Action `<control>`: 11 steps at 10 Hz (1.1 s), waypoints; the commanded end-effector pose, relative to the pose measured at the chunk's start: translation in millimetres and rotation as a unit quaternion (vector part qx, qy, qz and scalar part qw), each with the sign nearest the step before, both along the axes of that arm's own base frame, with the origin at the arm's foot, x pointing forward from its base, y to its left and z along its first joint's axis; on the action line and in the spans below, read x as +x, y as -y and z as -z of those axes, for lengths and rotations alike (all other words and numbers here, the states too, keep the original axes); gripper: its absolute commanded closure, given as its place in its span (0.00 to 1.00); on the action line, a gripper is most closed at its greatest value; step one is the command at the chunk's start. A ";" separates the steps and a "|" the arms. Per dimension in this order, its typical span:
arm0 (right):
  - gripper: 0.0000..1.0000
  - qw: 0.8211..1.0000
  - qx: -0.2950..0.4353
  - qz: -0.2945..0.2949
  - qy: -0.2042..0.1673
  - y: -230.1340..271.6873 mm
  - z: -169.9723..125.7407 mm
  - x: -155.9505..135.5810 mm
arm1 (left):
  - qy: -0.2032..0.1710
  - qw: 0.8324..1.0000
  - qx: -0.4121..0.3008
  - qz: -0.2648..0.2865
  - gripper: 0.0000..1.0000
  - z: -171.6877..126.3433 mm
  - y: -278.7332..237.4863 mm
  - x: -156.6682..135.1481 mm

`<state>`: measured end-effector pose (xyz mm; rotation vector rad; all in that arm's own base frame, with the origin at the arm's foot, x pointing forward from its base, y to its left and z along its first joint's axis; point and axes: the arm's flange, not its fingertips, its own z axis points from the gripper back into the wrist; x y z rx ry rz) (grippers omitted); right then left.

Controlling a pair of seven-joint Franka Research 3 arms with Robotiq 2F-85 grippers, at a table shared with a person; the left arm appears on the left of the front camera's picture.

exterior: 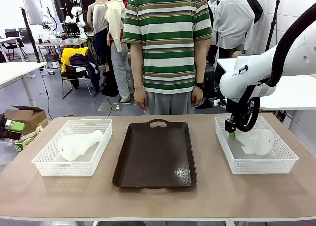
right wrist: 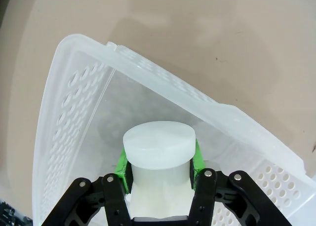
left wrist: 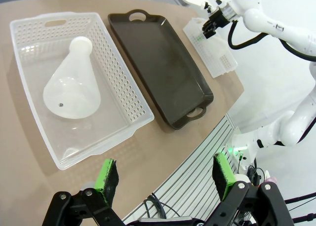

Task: Prepare the laboratory tools.
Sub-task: While moving the picked Big flask to the Handle tray indicated by the person, stop as directed by the person.

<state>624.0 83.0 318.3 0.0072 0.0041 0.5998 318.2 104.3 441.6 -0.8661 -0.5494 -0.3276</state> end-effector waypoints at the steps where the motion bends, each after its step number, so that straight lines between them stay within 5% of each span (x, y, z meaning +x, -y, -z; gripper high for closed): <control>1: 1.00 1.000 -0.002 -0.002 0.000 -1.1 0.4 -0.2 | 0.014 1.000 -0.008 0.003 0.00 0.3 -1.9 1.5; 11: 1.00 1.000 -0.002 -0.002 0.000 -1.1 0.4 -0.2 | 0.014 1.000 -0.008 0.003 0.00 0.3 -1.9 1.5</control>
